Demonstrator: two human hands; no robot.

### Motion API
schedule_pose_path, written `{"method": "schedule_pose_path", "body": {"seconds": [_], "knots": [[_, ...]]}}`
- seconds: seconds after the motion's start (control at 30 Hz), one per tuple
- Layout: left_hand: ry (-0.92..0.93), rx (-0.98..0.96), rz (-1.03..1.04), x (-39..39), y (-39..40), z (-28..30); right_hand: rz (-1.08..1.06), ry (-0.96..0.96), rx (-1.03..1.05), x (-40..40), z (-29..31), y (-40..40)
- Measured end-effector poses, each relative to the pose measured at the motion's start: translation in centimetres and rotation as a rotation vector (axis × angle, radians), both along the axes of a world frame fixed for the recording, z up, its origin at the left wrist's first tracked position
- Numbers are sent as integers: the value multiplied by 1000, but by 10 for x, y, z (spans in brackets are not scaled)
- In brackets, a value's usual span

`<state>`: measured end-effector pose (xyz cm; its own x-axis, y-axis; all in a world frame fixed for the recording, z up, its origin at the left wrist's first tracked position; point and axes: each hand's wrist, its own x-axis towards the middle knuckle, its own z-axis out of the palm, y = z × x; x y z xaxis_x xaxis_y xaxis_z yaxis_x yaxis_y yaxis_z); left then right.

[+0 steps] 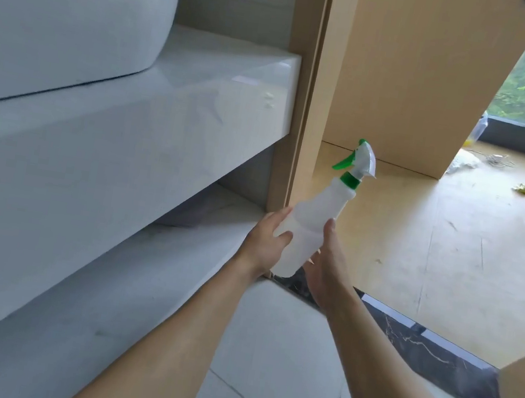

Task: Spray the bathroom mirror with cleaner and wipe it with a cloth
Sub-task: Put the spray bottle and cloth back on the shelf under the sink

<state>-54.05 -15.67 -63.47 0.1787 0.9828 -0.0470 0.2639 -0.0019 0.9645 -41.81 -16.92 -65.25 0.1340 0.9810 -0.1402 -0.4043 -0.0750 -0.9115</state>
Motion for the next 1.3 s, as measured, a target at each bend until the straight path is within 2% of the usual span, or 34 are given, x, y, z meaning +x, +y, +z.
{"method": "schedule_pose_path", "body": {"seconds": [0.23,0.43,0.57,0.8,0.97,1.17,1.3], "knots": [[289,115,125,-52,13,-48,45,279,-33,-68,-74,26],[413,155,276,-105,15,-66,156,438,-151,-124,-95,36],[382,143,344,-132,13,-76,229,382,-134,-147,-103,50],[350,128,497,-159,7,-83,323,395,-219,-178,-103,67],[250,114,591,-177,-1,-90,413,344,-118,-201,-94,70],[87,117,708,-191,-7,-106,517,151,32,-221,-99,73],[-53,136,769,-193,-14,-116,577,94,99,-226,-104,79]]}}
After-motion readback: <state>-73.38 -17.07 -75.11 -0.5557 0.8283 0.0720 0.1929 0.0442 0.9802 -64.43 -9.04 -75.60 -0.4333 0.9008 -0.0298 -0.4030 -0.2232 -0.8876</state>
